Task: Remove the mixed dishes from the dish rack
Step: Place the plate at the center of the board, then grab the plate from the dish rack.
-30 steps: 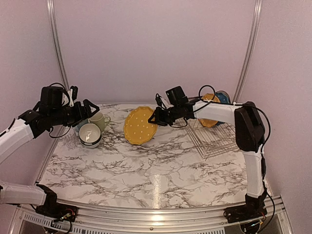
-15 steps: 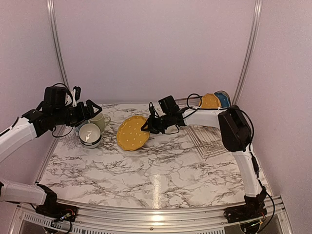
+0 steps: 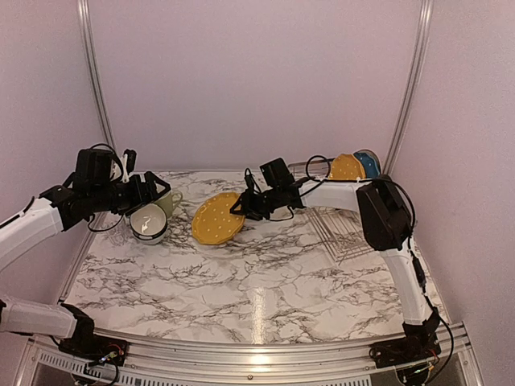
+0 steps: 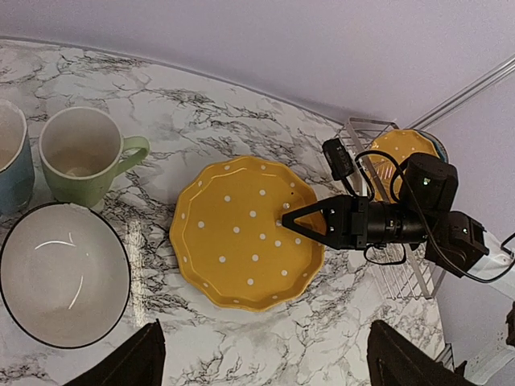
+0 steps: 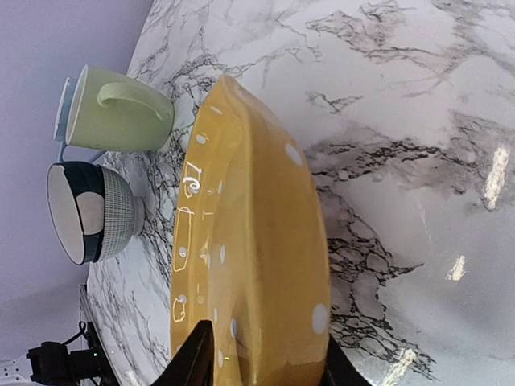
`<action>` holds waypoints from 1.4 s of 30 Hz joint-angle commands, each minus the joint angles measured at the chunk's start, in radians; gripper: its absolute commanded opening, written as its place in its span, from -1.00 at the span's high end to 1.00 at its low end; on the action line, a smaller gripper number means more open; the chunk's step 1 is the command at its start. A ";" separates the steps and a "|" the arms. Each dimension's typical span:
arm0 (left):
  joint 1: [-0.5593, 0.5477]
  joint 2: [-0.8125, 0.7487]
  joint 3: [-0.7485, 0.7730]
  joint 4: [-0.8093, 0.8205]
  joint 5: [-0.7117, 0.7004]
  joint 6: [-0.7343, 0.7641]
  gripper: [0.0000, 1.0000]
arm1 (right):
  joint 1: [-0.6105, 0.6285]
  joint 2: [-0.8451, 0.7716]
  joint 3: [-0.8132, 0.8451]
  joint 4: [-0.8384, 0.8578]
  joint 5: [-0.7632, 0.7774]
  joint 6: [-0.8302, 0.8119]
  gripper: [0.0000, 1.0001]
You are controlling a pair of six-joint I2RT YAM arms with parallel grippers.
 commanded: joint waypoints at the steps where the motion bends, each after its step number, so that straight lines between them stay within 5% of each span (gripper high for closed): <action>1: -0.008 -0.009 -0.013 0.031 0.015 -0.003 -0.78 | -0.001 0.026 0.057 0.038 0.012 -0.030 0.26; 9: -0.017 -0.002 -0.007 0.038 0.006 0.004 -0.78 | 0.022 0.048 0.137 -0.060 0.046 -0.115 -0.23; 17: -0.020 0.033 0.000 0.055 0.022 0.002 -0.78 | 0.034 0.008 0.187 -0.282 0.276 -0.279 -0.70; 24: -0.021 0.057 0.017 0.055 0.011 0.012 -0.79 | 0.036 -0.101 0.141 -0.384 0.474 -0.415 -0.78; 33: -0.022 0.100 0.037 0.071 0.029 0.011 -0.79 | 0.039 -0.390 -0.078 -0.311 0.577 -0.561 -0.74; 42: -0.024 0.111 0.038 0.069 0.032 0.009 -0.79 | -0.061 -0.658 -0.257 -0.260 0.772 -0.567 -0.96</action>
